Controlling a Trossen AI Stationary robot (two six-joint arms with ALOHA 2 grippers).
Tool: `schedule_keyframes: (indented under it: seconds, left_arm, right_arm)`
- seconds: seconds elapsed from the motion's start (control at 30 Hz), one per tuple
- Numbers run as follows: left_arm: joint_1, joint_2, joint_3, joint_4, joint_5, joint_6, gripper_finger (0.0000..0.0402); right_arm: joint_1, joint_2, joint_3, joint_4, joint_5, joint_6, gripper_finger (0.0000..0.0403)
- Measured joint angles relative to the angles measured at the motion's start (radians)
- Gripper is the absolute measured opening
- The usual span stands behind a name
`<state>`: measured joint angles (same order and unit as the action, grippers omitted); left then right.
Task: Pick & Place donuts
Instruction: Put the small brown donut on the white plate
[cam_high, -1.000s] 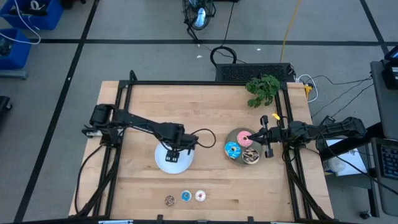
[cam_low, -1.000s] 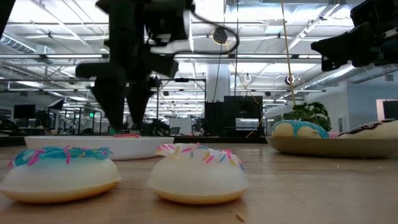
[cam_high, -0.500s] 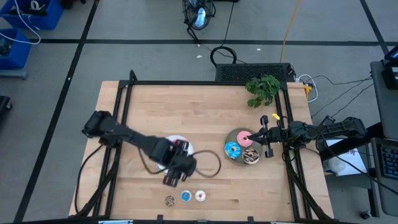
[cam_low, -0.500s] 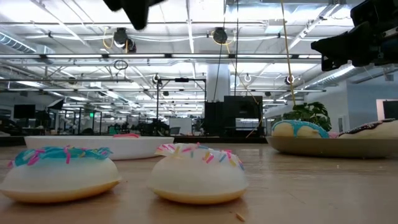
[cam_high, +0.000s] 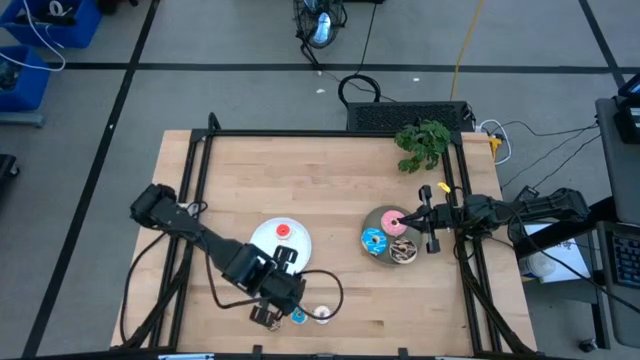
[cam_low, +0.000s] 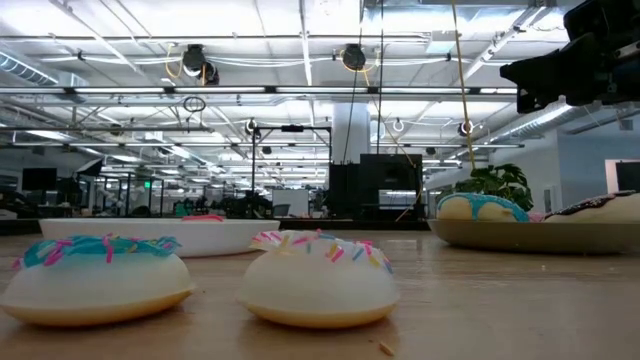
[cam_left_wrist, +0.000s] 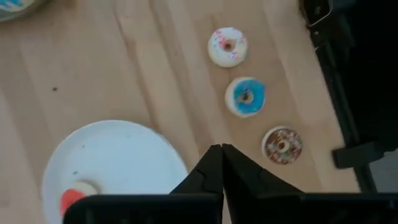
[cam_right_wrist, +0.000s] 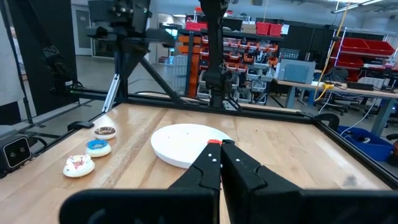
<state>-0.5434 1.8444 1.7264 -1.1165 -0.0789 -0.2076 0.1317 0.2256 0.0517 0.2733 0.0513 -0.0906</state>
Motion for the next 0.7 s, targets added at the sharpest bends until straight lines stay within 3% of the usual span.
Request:
schedule_keyframes:
  seconds: [0.17, 0.4, 0.7]
  left_arm:
    - [-0.02, 0.068, 0.0, 0.02, 0.055, -0.06, 0.0007]
    - [-0.068, 0.197, -0.002, 0.02, 0.161, -0.011, 0.0008]
    - [-0.105, 0.215, -0.001, 0.078, 0.118, -0.02, 0.002]
  right_arm:
    - [0.0, 0.0, 0.0, 0.0, 0.0, 0.012, 0.0]
    - [0.0, 0.0, 0.0, -0.001, 0.0, 0.026, 0.0]
    - [0.0, 0.0, 0.0, -0.001, 0.0, 0.027, 0.0]
